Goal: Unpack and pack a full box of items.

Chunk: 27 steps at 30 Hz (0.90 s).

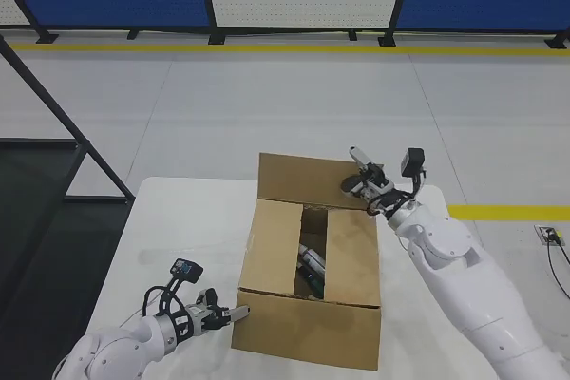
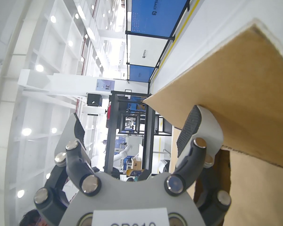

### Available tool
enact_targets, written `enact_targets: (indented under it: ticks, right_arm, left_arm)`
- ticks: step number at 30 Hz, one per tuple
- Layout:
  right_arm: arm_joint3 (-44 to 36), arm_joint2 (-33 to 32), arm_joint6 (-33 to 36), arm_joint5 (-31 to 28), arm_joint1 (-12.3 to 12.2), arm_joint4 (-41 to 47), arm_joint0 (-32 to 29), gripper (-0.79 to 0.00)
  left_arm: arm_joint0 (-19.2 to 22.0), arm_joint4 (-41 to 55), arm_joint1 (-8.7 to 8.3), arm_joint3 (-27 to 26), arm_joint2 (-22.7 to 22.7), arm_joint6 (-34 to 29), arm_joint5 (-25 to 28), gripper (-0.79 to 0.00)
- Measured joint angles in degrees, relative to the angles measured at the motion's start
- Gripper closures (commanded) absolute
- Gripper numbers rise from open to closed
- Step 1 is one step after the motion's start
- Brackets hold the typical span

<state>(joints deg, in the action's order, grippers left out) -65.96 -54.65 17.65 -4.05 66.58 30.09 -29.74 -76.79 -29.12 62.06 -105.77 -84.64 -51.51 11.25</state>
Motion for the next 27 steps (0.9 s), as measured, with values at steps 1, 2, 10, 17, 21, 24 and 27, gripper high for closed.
enact_targets:
  ticks: [1,2,10,17,21,24,27]
  right_arm:
    - [1.21,0.67,-0.67,0.64,0.39,-0.48,0.95,-0.785]
    - [2.81,1.59,-1.56,1.34,0.94,-1.11,2.16,-0.785]
    - [11.74,6.17,-4.15,3.28,4.28,-3.14,7.70,-0.785]
    - [17.28,8.79,-4.40,4.86,6.80,-4.53,10.22,-0.785]
    - [19.73,9.51,-4.06,4.88,8.04,-4.43,11.07,-0.785]
    - [21.25,10.01,-2.74,5.07,8.87,-4.51,11.71,-0.785]
    - [22.48,10.46,-1.60,5.06,9.58,-5.14,12.25,-0.785]
  left_arm:
    - [0.00,0.00,0.00,0.00,0.00,0.00,0.00,-0.785]
    - [0.00,0.00,0.00,0.00,0.00,0.00,0.00,-0.785]
    - [0.00,0.00,0.00,0.00,0.00,0.00,0.00,-0.785]
    - [0.00,0.00,0.00,0.00,0.00,0.00,0.00,-0.785]
    - [0.00,0.00,0.00,0.00,0.00,0.00,0.00,-0.785]
    - [0.00,0.00,0.00,0.00,0.00,0.00,0.00,-0.785]
    - [0.00,0.00,0.00,0.00,0.00,0.00,0.00,-0.785]
